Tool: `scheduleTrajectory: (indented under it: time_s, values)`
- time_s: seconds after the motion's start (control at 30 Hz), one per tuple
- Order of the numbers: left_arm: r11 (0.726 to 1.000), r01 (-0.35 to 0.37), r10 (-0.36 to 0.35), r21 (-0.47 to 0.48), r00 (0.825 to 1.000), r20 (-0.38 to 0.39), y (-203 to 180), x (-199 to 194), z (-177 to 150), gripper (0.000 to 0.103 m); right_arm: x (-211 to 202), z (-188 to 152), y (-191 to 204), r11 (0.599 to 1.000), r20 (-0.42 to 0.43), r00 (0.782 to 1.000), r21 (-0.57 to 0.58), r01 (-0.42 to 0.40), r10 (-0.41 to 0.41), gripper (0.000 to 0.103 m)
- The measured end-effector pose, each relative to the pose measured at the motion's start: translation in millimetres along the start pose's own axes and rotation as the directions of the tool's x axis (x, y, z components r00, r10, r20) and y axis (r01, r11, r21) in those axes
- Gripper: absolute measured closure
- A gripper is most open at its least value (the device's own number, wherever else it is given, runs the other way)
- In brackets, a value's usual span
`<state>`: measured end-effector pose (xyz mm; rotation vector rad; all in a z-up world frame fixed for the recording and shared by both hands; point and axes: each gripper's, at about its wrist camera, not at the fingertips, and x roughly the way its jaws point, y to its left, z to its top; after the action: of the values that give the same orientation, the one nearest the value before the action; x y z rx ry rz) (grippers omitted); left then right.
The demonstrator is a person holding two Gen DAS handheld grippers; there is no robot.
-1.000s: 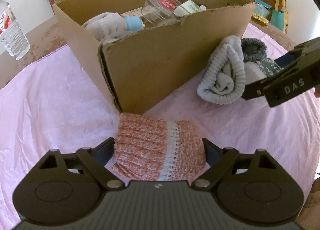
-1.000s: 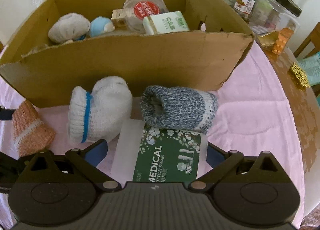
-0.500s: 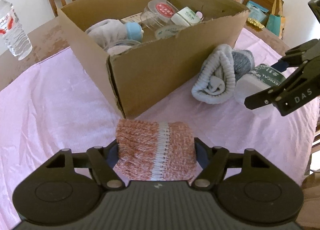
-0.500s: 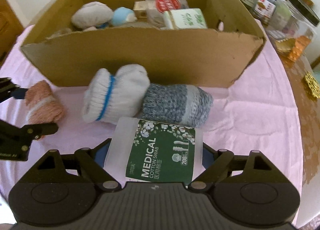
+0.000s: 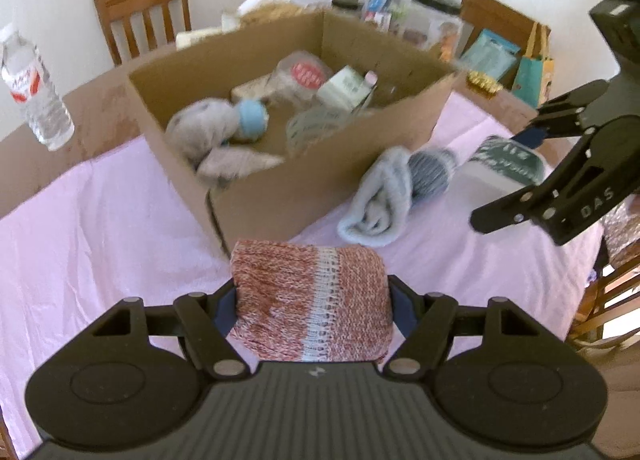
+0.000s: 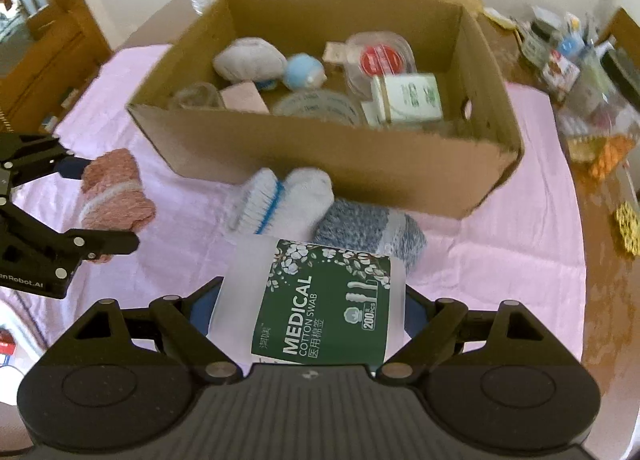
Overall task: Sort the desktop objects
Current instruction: 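Carry the pink sock and MEDICAL container into the cardboard box and open both tools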
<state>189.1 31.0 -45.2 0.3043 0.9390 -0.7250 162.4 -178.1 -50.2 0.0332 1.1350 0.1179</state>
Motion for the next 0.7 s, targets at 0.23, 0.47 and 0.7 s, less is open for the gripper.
scheduleTrajectory:
  time_s: [0.23, 0.47, 0.7]
  values:
    - [0.999, 0.004, -0.007, 0.032, 0.996, 0.088, -15, -26, 33, 0.03, -31, 19, 2, 0.995, 0.082, 0.996, -0.099, -0.02, 0.028, 0.013]
    - [0.999, -0.025, 0.019, 0.033, 0.989, 0.15, -11, -29, 78, 0.03, -51, 49, -6, 0.987, 0.168, 0.985, -0.161, 0.001, 0.027, 0.013]
    - [0.999, -0.052, 0.049, 0.013, 0.985, 0.163, 3, -9, 112, 0.03, -53, 79, -19, 0.982, 0.211, 0.977, -0.188, 0.018, 0.023, 0.013]
